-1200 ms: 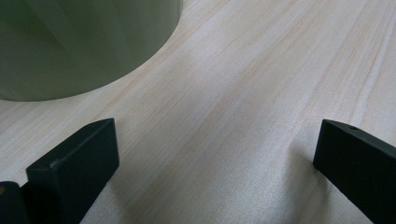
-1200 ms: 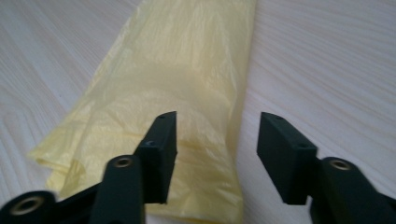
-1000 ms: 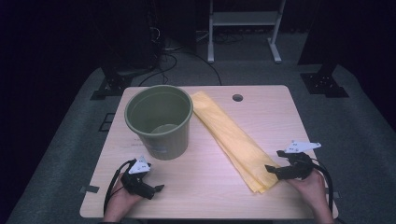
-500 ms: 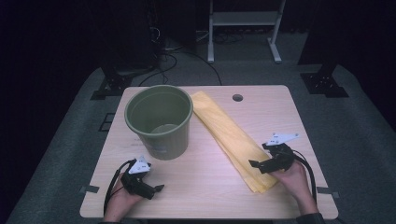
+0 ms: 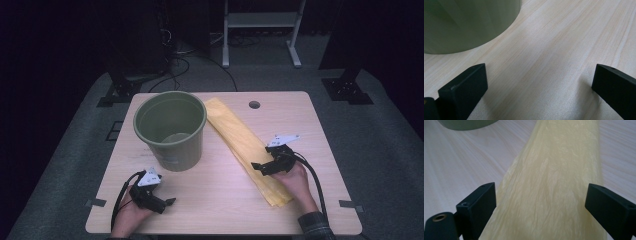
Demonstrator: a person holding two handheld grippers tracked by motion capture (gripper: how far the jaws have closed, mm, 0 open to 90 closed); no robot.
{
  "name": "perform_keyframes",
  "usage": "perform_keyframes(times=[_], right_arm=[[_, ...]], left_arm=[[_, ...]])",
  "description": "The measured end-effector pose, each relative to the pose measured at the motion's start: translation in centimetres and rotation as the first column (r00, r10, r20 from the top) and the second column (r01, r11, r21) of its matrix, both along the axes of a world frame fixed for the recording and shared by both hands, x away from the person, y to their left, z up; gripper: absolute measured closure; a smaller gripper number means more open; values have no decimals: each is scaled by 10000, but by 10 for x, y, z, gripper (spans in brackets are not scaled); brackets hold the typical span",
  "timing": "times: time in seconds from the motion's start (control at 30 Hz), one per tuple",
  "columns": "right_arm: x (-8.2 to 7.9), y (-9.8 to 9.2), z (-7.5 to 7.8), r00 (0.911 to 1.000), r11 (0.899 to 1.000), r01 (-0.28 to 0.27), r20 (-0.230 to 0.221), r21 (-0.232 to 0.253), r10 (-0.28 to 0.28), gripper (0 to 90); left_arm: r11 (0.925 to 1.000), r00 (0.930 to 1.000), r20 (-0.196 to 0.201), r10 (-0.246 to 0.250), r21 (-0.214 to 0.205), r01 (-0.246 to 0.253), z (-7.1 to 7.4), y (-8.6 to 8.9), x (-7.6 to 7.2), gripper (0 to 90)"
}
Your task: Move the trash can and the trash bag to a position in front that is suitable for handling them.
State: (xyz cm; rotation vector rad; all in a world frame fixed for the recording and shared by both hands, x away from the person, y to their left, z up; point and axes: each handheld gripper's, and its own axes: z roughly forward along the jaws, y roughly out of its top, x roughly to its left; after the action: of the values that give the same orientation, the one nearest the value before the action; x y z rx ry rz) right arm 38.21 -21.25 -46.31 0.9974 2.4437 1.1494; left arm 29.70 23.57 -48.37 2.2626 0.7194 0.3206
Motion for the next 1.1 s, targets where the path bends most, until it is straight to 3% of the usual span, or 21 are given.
perform_keyframes(times=[0.13,0.3,0.7,1.1], right_arm=[[6,5,-16,10000,9991,36,-13,-419,-36,90],[6,5,-22,10000,9982,-24,-42,-597,22,91],[1,-1,-23,10000,9979,20,47,-648,-17,93],[-17,-19,-23,9999,9979,124,41,-632,-122,97]], left_arm=[[10000,10000,0,-1,1,1,0,0,0,0],[10000,10000,0,-2,1,2,0,0,0,0],[9999,9999,3,114,10,-114,0,-1,0,0],[9999,9999,1,116,8,-116,0,-1,0,0]])
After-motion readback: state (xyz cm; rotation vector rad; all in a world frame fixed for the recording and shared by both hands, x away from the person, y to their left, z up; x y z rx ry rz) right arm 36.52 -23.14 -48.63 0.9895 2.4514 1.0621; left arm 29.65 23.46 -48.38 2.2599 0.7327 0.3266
